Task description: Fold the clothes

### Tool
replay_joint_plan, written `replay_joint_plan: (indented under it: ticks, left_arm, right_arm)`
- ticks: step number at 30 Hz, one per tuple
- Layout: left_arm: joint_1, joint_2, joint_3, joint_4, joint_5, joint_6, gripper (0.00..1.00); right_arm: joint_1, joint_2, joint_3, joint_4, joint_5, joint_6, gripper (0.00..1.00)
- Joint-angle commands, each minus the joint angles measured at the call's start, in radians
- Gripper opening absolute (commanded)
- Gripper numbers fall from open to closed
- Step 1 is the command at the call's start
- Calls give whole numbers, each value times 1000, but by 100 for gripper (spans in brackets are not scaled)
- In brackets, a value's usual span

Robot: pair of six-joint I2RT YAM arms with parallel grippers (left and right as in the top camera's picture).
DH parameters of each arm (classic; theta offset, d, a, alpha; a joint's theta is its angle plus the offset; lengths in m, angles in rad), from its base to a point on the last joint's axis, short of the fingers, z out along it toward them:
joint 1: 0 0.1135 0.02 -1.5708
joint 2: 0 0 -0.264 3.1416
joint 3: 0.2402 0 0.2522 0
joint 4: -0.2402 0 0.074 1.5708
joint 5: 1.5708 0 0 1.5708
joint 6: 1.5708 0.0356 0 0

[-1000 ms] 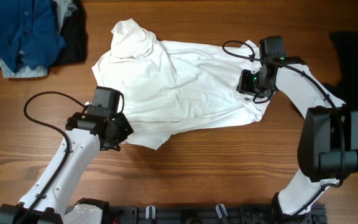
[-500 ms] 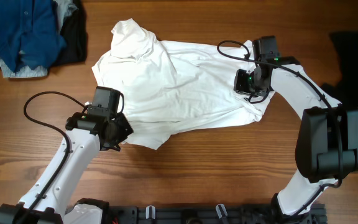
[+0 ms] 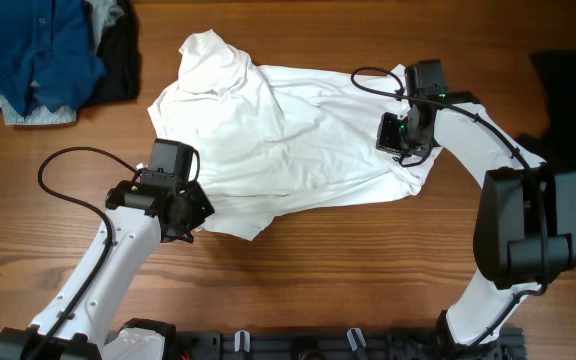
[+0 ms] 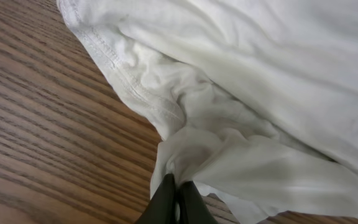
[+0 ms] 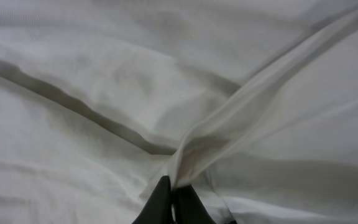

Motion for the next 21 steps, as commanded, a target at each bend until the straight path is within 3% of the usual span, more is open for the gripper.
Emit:
replay_joint_plan:
  ticks: [1, 14, 21]
  left_arm:
    - [13, -8, 19, 6, -45, 16, 4]
    - [222, -8, 534, -271, -47, 245, 4]
    - [284, -13, 652, -328, -55, 304, 4]
  right_arm:
    - [-9, 3, 16, -21, 21, 14, 4]
    - [-286, -340, 247, -437, 13, -52, 4]
    - [-393, -543, 247, -547, -9, -78, 4]
